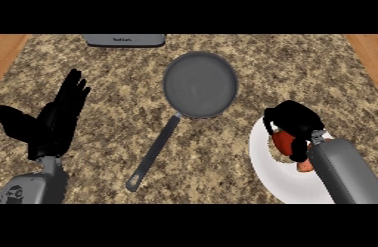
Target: Pick the bell pepper from the plate and place it in the pan
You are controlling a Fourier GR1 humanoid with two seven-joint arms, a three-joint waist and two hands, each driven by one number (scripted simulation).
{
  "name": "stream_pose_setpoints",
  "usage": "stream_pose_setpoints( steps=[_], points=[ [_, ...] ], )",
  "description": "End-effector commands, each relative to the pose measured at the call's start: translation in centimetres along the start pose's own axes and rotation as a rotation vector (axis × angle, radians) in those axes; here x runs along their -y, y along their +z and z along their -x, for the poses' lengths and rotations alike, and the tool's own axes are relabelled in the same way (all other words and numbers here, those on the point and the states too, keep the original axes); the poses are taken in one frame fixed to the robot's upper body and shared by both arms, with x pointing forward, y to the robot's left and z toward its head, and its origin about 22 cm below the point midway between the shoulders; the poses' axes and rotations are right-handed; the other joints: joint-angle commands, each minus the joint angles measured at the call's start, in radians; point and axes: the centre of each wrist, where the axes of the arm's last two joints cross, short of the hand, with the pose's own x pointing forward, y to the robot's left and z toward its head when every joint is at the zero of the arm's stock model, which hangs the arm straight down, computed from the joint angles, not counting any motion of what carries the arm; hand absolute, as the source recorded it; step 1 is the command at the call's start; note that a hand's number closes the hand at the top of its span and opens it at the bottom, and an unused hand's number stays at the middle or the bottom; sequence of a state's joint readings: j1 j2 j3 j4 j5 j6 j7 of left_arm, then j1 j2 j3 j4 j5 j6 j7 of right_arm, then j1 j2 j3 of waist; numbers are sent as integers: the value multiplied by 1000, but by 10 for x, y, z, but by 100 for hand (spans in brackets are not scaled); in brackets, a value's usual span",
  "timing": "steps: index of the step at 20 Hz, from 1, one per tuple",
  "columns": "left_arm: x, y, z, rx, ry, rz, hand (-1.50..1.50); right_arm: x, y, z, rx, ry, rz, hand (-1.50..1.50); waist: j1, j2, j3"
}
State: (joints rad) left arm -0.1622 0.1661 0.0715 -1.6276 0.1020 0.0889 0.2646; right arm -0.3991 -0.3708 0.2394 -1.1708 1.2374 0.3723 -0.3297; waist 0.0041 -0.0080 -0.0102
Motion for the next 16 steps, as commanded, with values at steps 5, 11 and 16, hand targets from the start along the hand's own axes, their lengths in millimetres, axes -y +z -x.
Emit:
stream_pose_setpoints(
  steps=[5, 11, 16],
  points=[
    [-6, -14, 5, 5, -16, -11, 0, -16, 2, 11, 31, -72, 53, 150, -6, 9, 10],
    [-4, -2, 4, 4, -6, 42, 0, 35, -53, -83, -331, -295, 167, 150, 38, 12, 7],
    [6, -4, 3, 8, -5, 80, 0, 87, -53, -85, -607, -293, 354, 150, 94, 10, 3]
  ],
)
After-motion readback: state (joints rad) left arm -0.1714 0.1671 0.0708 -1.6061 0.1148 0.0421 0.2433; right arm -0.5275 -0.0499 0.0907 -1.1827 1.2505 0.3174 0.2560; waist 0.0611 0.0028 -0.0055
